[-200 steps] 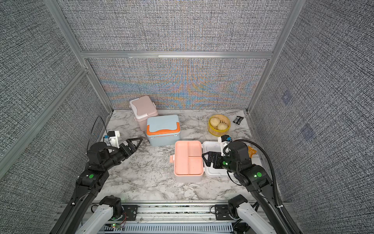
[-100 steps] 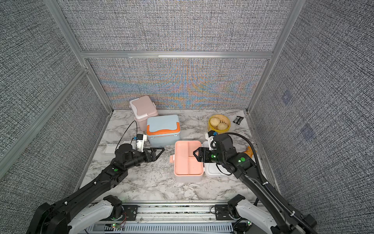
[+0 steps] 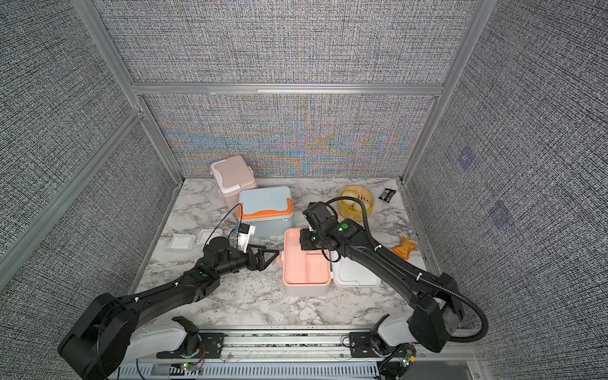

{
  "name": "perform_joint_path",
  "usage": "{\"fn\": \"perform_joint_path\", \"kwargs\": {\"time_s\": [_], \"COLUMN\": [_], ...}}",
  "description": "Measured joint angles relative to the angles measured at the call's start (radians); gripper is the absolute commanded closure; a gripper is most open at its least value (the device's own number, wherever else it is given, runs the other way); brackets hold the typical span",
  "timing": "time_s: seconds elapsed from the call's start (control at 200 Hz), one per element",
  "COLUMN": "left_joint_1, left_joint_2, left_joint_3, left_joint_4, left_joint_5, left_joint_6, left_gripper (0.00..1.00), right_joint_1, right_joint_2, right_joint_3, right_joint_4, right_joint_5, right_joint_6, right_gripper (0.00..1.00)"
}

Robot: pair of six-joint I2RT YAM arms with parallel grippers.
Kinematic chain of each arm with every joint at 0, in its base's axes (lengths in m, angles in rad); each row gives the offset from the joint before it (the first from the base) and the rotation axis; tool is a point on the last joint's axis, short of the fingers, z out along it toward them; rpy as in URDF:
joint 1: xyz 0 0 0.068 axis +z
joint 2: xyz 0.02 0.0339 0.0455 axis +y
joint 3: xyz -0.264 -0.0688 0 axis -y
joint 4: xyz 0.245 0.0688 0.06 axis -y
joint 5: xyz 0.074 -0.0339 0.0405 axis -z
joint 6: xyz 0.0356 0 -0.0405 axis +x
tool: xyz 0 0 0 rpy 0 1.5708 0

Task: Open first aid kits and take out gauze
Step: Pick up the compartment layer from the first aid kit.

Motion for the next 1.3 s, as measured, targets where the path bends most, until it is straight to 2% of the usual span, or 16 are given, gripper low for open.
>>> {"fn": "perform_joint_path", "kwargs": {"time_s": [0.43,0.615,0.811,0.926,1.301], "left_joint_1": [-0.008,-0.009,-0.013,-0.013,-0.015], "left_joint_2": [0.001,-0.001,-0.023,-0.027,-0.036], "left_joint_3": [0.002,0.002,0.0,-0.001,-0.01], "left_joint_4": [0.018,0.018,0.019,0.02,0.025], "left_joint_5": [0.0,-0.001,-0.001,-0.002,-0.01], "left_joint_6": [0.007,0.006,0.004,0.004,0.004], "left_gripper": [0.0,0.0,0.0,0.0,0.0], "right_joint_1": [0.053,0.093,0.121,0.137,0.188], "right_joint_2": [0.15,0.196,0.254,0.282,0.328], "right_joint_3": [0.026,0.053,0.126,0.167,0.295], "right_joint_4": [-0.012,-0.034,-0.111,-0.152,-0.266], "right_joint_5": [0.095,0.159,0.241,0.273,0.362], "right_joint_6": [0.053,0.124,0.201,0.238,0.306], "right_gripper": [0.64,0.83,0.96,1.0,1.0]}}
